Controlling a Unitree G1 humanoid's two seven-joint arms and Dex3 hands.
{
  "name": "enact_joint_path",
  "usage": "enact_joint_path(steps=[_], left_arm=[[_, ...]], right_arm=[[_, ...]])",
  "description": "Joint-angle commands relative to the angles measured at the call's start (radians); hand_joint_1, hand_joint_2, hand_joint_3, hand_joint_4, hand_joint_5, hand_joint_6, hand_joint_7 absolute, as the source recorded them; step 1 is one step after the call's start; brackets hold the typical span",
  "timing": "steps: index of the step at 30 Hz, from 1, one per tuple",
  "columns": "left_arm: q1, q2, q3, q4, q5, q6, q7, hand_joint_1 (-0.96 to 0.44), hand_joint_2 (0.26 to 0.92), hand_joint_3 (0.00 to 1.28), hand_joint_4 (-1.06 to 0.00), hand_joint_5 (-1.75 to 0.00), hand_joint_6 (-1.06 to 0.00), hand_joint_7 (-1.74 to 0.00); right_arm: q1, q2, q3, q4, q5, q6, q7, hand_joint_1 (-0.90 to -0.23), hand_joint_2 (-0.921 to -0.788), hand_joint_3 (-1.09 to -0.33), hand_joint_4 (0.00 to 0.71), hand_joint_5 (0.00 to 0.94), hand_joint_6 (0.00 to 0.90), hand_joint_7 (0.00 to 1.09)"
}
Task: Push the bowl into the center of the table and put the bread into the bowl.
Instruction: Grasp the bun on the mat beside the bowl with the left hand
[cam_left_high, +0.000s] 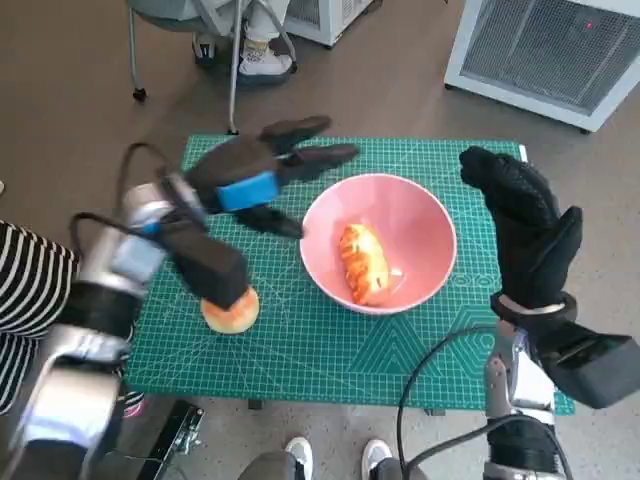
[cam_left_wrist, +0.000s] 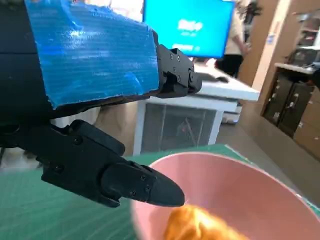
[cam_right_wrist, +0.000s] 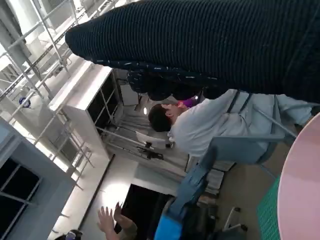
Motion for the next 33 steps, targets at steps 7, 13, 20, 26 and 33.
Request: enact_joint_path(steps=[7,13,20,26,33], left_arm=[[0.104,0.151,0.063,-0.174,-0.193,0.252,-0.373,-0.52,0.793,0.0,0.0,0.0,-0.21,-0.01],[0.148,0.191,0.084,-0.231,-0.219,0.34,-0.472,-0.37,0.741,0.0,0.0,0.0,-0.22,-0.01],[0.199,0.205,0.099,-0.239,-0.24,0.346,-0.528,-0.24,0.72,0.0,-0.02,0.0,-0.23,-0.02],[0.228,0.198,0.094,-0.236,-0.225,0.336,-0.54,-0.2,0.716,0.0,-0.03,-0.01,-0.24,-0.02],[0.246,0.178,0.066,-0.225,-0.195,0.349,-0.543,-0.18,0.716,0.0,-0.06,-0.02,-0.25,-0.02]], right_arm=[[-0.001,0.011,0.008,0.031,-0.006,0.008,0.003,-0.696,-0.921,-0.701,0.192,0.004,0.112,0.36],[-0.011,0.013,0.013,0.045,-0.001,0.009,0.011,-0.697,-0.921,-0.698,0.195,0.005,0.111,0.36],[-0.025,0.012,0.022,0.061,-0.002,0.006,0.023,-0.691,-0.921,-0.7,0.194,0.003,0.108,0.37],[-0.034,0.01,0.024,0.075,0.006,0.005,0.038,-0.679,-0.921,-0.712,0.192,0.002,0.104,0.37],[-0.037,0.007,0.021,0.08,0.014,0.009,0.054,-0.68,-0.921,-0.717,0.19,0.001,0.1,0.38]])
